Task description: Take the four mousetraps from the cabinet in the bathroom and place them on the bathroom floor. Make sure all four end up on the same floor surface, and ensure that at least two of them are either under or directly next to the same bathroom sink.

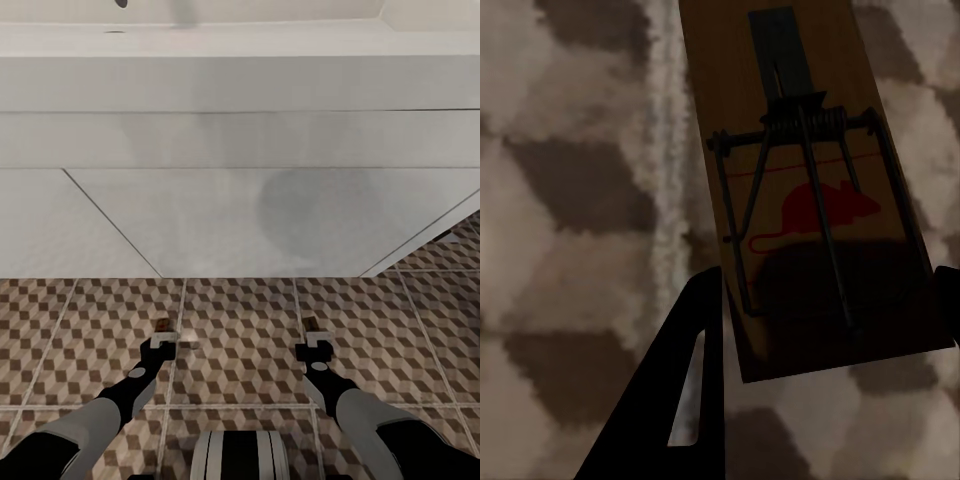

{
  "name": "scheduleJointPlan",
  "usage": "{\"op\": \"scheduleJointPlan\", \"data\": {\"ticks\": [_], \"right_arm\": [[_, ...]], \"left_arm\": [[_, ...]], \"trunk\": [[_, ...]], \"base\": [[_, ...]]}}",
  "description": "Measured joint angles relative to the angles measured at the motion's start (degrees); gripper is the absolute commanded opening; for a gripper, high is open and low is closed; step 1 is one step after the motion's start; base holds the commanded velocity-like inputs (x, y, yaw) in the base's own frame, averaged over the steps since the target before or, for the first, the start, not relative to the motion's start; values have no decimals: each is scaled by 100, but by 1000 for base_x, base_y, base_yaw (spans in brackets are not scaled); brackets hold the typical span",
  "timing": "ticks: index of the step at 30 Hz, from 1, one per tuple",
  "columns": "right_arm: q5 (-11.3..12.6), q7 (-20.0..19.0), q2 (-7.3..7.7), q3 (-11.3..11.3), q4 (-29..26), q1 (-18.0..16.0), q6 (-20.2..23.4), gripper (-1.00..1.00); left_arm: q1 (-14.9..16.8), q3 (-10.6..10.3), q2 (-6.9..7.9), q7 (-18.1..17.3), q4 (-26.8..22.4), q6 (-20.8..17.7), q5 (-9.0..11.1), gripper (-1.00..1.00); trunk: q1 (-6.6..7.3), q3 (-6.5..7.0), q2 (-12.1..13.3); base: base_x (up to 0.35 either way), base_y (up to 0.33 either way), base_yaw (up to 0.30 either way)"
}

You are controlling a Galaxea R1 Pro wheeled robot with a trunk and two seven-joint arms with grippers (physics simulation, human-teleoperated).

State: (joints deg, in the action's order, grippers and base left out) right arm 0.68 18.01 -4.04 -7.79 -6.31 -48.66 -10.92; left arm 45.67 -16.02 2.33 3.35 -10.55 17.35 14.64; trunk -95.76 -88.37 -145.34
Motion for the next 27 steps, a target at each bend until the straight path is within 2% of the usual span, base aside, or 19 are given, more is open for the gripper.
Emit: {"op": "scheduleJointPlan", "data": {"ticks": [5, 9, 13, 15, 20, 27], "right_arm": [[-18, 31, 0, -22, 0, 0, 8, -100], [-31, 40, -8, -49, 0, 0, 57, -100], [-49, 46, -95, -75, -151, -5, 446, -100], [-53, 52, -138, -84, -442, -4, 740, -100], [-55, 58, -194, -64, -1282, -6, 1443, -100], [-39, 68, -221, -54, -1518, -3, 1592, -100]], "left_arm": [[1, -18, -64, 49, -12, 9, -54, -100], [-2, -14, -86, 149, -17, 14, -237, -100], [-5, -10, -93, 235, -23, -26, -347, -100], [-3, -7, -94, 218, -74, -122, -358, -100], [142, -6, -139, 187, -401, -650, -360, -100], [205, 7, -195, 180, -548, -791, -362, -100]], "trunk": [[0, 0, 0], [0, 0, 0], [0, 0, 0], [0, 0, 0], [0, 1, 0], [0, 0, 0]], "base": [[0, 0, 0], [0, 0, 0], [0, 0, 0], [0, 0, 0], [0, 0, 0], [0, 0, 0]]}}
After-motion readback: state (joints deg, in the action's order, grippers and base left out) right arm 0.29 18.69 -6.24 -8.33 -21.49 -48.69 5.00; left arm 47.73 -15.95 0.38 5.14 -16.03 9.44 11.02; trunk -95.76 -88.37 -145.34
